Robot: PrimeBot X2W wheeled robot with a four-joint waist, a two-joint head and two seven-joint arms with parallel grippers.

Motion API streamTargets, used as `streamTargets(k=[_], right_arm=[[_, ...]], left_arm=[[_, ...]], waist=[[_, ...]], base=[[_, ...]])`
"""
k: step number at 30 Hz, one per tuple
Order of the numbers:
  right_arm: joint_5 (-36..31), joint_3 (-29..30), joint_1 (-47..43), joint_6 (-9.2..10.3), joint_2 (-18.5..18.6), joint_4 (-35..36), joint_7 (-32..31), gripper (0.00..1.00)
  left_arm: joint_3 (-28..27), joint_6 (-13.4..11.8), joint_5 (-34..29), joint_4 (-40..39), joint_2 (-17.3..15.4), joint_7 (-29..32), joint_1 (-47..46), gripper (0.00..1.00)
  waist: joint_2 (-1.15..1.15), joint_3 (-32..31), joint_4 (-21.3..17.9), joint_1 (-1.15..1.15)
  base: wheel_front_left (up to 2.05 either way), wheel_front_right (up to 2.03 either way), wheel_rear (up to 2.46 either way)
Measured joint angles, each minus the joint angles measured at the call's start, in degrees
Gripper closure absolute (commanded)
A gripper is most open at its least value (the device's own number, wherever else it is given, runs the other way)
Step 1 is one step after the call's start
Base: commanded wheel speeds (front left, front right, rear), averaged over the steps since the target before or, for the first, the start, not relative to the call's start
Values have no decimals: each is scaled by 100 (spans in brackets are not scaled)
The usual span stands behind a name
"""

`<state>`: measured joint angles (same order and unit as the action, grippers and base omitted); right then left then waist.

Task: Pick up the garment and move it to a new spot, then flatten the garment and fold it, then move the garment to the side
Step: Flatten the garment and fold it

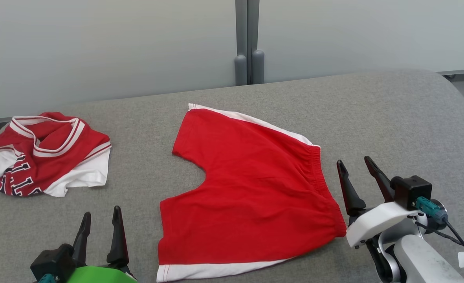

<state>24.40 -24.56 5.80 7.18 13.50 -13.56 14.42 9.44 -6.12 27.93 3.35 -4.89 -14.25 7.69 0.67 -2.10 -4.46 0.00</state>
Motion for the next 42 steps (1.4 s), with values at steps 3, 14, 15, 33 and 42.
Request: streamTargets(k=[3, 14, 15, 33, 42], right_arm=[[-29, 21, -51, 0, -49, -1, 0, 0], [-130, 141, -60, 0, -110, -15, 1, 0], [-131, 146, -63, 0, -115, -19, 0, 0], [-389, -144, -392, -443, 146, -300, 0, 0], [-437, -102, -530, -667, 465, -471, 0, 0]], left_arm=[[-15, 0, -4, 15, 3, 0, 16, 0], [-31, 0, -65, 68, 40, 0, 24, 0], [-32, 0, -65, 69, 43, 0, 24, 0], [326, 235, -45, 512, 67, 111, 304, 0], [758, 568, -36, 836, 53, 591, 473, 0]], waist=[[0, 9, 2, 0], [0, 40, 6, 0], [0, 41, 6, 0], [0, 120, 12, 0], [0, 316, -7, 0]], base=[[0, 0, 0], [0, 0, 0], [0, 0, 0], [0, 0, 0], [0, 0, 0]])
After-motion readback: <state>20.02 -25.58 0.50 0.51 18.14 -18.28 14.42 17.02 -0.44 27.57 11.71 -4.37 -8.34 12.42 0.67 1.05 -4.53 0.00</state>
